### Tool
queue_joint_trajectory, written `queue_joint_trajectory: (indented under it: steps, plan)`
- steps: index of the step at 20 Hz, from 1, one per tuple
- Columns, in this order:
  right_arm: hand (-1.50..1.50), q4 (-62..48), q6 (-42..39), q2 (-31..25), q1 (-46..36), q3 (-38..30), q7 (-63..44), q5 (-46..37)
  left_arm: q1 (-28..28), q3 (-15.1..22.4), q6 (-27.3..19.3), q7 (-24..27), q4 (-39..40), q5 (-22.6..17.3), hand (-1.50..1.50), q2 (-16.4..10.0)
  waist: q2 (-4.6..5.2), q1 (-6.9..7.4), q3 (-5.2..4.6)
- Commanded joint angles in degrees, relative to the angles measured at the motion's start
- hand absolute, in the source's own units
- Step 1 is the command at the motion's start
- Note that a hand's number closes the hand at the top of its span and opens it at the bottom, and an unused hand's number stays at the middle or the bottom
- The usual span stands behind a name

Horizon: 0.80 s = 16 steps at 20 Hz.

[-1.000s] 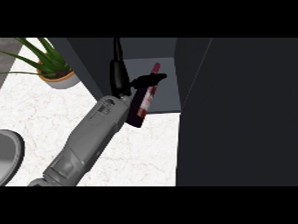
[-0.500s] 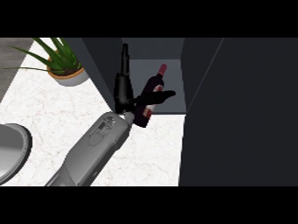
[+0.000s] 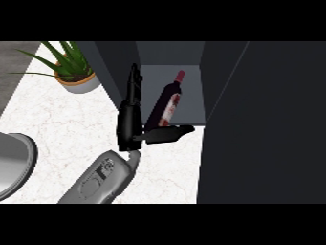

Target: Pick up the wine, place it into the cabinet and close the cabinet

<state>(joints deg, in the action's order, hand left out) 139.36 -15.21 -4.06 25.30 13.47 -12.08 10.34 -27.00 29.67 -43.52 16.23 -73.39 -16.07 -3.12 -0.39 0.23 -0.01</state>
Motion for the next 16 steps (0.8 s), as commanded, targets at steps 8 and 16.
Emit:
queue_joint_trajectory:
  steps: [8, 16]
  plan:
    - [-1.50, 10.7, 1.5, -2.5, 1.2, -0.5, -5.3, 1.0, 16.0, -0.5, 7.1, -4.0, -20.7, -0.1, -1.50, -12.5, 0.20, -0.29, -0.01]
    - [1.50, 10.7, -3.9, -6.9, 4.6, 1.4, -5.7, 1.9, 27.5, -0.2, 16.2, -3.6, -35.7, -3.9, -1.50, -19.8, 0.07, -0.29, 0.00]
